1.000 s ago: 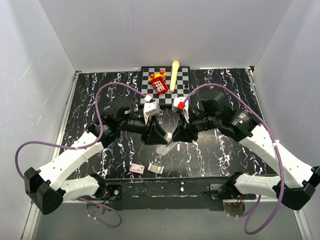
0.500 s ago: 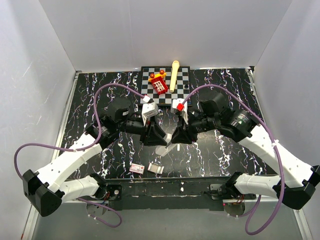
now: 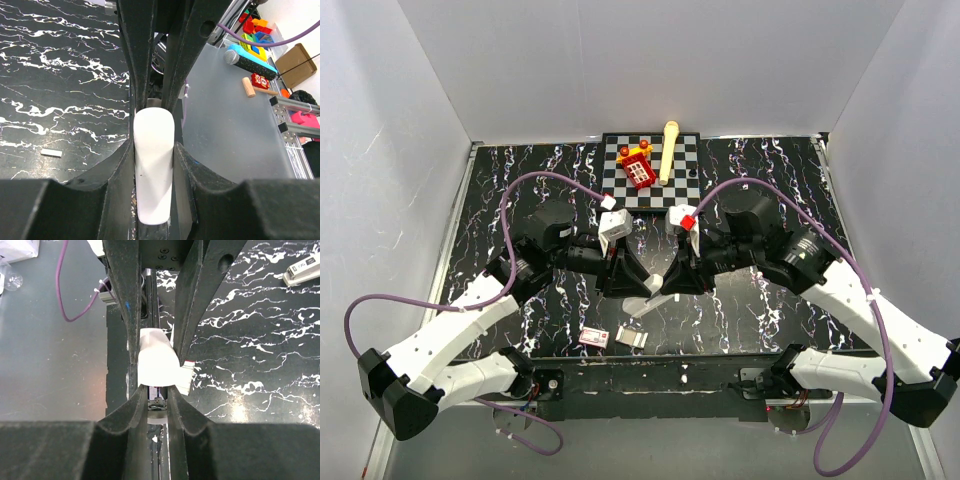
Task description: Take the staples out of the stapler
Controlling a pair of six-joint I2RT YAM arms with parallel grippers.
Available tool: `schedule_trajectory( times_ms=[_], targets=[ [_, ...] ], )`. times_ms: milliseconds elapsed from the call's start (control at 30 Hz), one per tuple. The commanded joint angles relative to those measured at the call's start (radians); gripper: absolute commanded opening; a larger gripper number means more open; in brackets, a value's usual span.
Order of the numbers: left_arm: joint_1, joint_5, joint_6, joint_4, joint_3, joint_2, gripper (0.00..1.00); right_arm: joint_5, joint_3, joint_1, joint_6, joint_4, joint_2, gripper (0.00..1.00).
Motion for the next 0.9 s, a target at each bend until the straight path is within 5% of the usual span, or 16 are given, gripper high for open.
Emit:
schedule_trajectory(
  times_ms=[0, 367, 600, 867],
  targets=[
    [0.005, -0.085, -0.045, 0.158, 0.016, -0.080, 0.00, -0.059, -0.115, 0.027, 0.054, 0.011, -0.074, 0.01],
    [0.003, -0.182, -0.095, 0.210, 0.002, -0.135, 0.00, -0.053, -0.278, 0.031, 0.134, 0.097, -0.183, 0.01],
    [0.003, -0.159, -0.097, 0.201, 0.004, -0.097, 0.00, -0.006, -0.215, 0.031, 0.156, 0.119, -0.186, 0.01],
    [0.003, -0.197, -0.072, 0.172, -0.009, -0.074, 0.00, 0.148, -0.108, 0.031, 0.142, 0.062, -0.204, 0.29]
  ],
)
